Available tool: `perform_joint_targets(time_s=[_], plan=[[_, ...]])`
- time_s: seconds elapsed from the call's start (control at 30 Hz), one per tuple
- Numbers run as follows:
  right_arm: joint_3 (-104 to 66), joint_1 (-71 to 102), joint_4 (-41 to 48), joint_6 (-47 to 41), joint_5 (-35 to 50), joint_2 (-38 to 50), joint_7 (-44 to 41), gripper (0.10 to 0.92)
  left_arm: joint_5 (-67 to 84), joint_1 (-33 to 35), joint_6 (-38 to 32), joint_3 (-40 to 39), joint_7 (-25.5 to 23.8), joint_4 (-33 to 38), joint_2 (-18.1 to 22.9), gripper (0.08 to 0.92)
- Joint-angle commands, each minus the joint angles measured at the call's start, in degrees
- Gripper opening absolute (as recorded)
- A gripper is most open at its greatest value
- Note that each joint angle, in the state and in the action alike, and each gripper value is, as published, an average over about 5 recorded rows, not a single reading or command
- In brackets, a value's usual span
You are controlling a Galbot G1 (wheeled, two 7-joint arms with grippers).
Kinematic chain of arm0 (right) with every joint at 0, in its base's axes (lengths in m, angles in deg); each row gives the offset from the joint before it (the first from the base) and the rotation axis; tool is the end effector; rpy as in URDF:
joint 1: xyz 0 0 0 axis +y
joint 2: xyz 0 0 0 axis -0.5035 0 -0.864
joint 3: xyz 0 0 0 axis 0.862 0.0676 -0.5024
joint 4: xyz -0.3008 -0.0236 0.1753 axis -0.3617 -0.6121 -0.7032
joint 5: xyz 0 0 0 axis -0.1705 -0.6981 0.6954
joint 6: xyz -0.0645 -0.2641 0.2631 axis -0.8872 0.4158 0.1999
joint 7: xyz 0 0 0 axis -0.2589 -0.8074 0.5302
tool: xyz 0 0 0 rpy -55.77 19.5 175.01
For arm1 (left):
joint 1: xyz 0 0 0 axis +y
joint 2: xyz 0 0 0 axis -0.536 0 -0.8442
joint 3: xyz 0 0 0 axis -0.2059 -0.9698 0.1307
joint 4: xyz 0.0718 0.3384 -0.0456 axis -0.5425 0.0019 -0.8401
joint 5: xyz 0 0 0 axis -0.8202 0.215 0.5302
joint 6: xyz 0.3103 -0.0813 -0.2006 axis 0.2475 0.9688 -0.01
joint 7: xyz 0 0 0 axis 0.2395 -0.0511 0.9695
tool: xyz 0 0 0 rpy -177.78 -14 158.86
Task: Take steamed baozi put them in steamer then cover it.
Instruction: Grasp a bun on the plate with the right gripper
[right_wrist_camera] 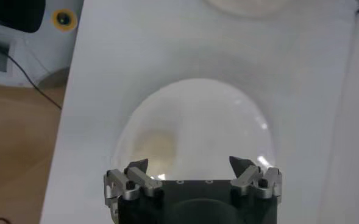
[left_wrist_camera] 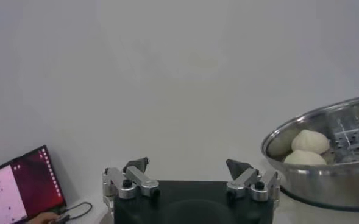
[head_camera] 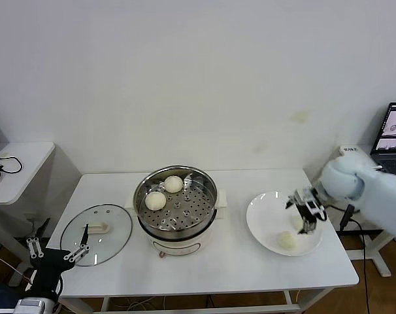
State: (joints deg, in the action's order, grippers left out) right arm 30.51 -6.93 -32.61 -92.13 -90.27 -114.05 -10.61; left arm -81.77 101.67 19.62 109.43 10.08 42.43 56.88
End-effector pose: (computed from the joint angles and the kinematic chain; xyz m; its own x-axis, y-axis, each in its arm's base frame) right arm 0.4746 -0.1344 -0.1518 -0.1882 -0.0885 0.9781 -0.9580 -0.2031 -0.2027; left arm 0.1487 0.1214 -0.2361 -0.9959 -0.0905 -0.0017 -0.0824 0.8987 0.4307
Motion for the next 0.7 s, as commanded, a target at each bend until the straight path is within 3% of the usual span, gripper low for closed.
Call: perform_joint_targets(time_s=[0.03,0.7], plan=[[-9.5,15.3,2.6,1.1,-5.8,0.9,0.5,0.823,-0.2,0.2,0.0,0.0,0.0,-0.1,0.2,0.823],[-9.7,15.1,12.2,0.1,-6.7,-9.4,2.4,0.795,0.1,0.1,-0.1,1.0,0.0,-0.9,-0.2,0.823]])
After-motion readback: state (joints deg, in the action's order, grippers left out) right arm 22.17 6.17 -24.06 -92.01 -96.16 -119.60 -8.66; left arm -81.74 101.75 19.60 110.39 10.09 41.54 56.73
